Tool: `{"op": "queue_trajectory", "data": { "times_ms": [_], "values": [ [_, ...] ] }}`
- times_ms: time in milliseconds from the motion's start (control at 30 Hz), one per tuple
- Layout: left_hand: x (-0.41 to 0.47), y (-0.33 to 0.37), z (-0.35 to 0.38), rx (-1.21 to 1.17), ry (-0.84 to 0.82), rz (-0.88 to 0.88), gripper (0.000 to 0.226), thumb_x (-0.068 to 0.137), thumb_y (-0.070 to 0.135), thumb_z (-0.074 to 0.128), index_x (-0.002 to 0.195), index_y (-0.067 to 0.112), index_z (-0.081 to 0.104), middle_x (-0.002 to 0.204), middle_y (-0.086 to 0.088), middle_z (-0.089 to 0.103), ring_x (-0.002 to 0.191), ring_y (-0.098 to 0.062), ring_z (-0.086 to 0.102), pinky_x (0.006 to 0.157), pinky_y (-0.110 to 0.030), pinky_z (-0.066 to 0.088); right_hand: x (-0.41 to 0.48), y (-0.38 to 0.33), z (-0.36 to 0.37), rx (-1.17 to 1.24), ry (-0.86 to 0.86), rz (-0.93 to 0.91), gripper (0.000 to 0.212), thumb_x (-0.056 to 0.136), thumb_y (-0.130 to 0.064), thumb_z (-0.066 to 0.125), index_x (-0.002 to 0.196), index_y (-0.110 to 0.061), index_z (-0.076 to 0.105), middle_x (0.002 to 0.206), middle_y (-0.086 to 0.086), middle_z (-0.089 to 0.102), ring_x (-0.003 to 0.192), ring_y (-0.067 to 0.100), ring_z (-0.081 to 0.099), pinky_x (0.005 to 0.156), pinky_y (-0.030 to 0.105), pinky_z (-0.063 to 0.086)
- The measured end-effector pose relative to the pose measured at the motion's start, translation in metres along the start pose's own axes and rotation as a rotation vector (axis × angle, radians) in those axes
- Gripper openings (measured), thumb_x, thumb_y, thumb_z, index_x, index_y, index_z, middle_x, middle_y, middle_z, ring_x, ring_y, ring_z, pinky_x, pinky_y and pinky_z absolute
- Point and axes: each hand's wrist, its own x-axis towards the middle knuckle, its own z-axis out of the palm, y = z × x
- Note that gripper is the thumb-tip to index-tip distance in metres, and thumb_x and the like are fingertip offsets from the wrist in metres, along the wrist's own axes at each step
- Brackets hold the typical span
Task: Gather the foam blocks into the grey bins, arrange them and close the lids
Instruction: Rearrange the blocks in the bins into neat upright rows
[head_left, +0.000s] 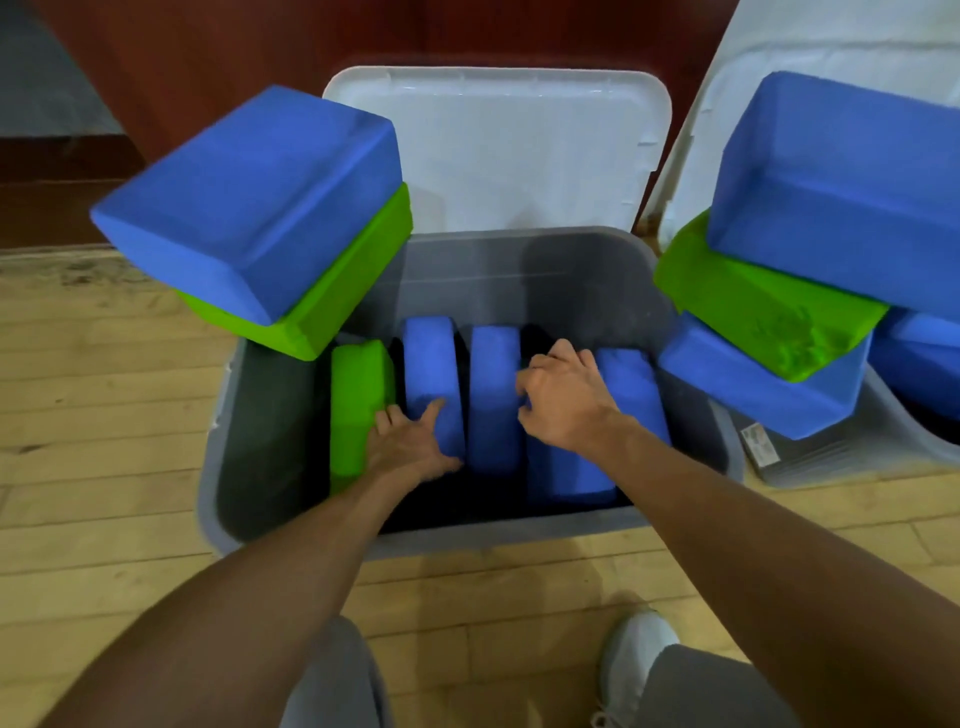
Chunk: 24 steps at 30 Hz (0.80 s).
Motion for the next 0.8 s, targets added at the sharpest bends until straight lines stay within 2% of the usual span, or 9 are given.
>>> {"op": "queue_trajectory", "data": {
  "times_ms": [200, 333, 500, 567, 667, 733, 800],
  "values": [
    [0.002, 0.013, 0.004, -0.044, -0.003, 0.04, 0.094, 0.075, 0.053, 0.069, 0.149, 0.029, 0.014, 0.132, -0.024, 0.035, 0.125, -0.038, 0.03, 0.099, -0.038, 0.035, 0.001, 0.002, -0.004, 0.065, -0.06, 0.007, 0.028, 0.09, -0.032, 0.053, 0.114, -0.023, 0.065, 0.116, -0.003, 0.059, 0.117, 0.023, 0.037, 0.101, 0.039, 0.031],
    [0.0, 0.011, 0.003, -0.042, 0.072, 0.065, 0.092, 0.074, 0.059, 0.066, 0.148, 0.03, 0.02, 0.128, -0.023, 0.039, 0.117, -0.038, 0.038, 0.095, -0.038, 0.037, -0.005, 0.008, -0.002, 0.071, -0.047, -0.006, 0.028, 0.088, -0.03, 0.055, 0.113, -0.024, 0.066, 0.117, -0.005, 0.058, 0.117, 0.021, 0.037, 0.097, 0.038, 0.031],
    [-0.011, 0.01, -0.021, -0.305, 0.089, 0.052, 0.082, 0.073, 0.053, 0.069, 0.145, 0.037, 0.032, 0.129, -0.016, 0.031, 0.112, -0.04, 0.051, 0.096, -0.038, 0.044, 0.003, -0.003, -0.009, 0.082, -0.067, 0.037, 0.026, 0.088, -0.024, 0.053, 0.11, -0.018, 0.065, 0.109, 0.001, 0.061, 0.11, 0.024, 0.043, 0.096, 0.039, 0.03],
    [-0.014, 0.007, -0.041, -0.405, 0.069, 0.029, 0.072, 0.078, 0.052, 0.064, 0.143, 0.037, 0.038, 0.136, -0.015, 0.03, 0.116, -0.037, 0.052, 0.099, -0.035, 0.041, 0.009, -0.01, -0.012, 0.131, -0.074, 0.036, 0.027, 0.089, -0.021, 0.052, 0.113, -0.016, 0.063, 0.112, 0.005, 0.06, 0.111, 0.025, 0.048, 0.099, 0.038, 0.032],
    [-0.011, -0.007, -0.071, -0.446, 0.01, 0.028, 0.064, 0.079, 0.059, 0.055, 0.138, 0.036, 0.047, 0.149, -0.008, 0.037, 0.134, -0.027, 0.04, 0.107, -0.029, 0.034, 0.013, -0.02, -0.01, 0.299, -0.184, 0.031, 0.031, 0.089, -0.017, 0.052, 0.119, -0.01, 0.058, 0.12, 0.011, 0.059, 0.11, 0.03, 0.055, 0.095, 0.04, 0.046],
    [-0.011, -0.018, -0.083, -0.43, -0.012, 0.053, 0.058, 0.082, 0.058, 0.053, 0.135, 0.034, 0.053, 0.146, 0.0, 0.046, 0.133, -0.022, 0.043, 0.102, -0.026, 0.036, 0.012, -0.024, -0.01, 0.333, -0.254, 0.019, 0.033, 0.089, -0.016, 0.053, 0.121, -0.009, 0.058, 0.123, 0.013, 0.058, 0.111, 0.031, 0.056, 0.093, 0.04, 0.049],
    [-0.012, -0.021, -0.087, -0.433, -0.069, 0.068, 0.05, 0.087, 0.054, 0.05, 0.132, 0.033, 0.056, 0.14, 0.004, 0.053, 0.123, -0.021, 0.052, 0.089, -0.025, 0.045, 0.011, -0.023, -0.008, 0.308, -0.286, 0.032, 0.031, 0.089, -0.013, 0.053, 0.117, -0.006, 0.061, 0.122, 0.015, 0.059, 0.111, 0.031, 0.056, 0.093, 0.039, 0.048]
  ]
}}
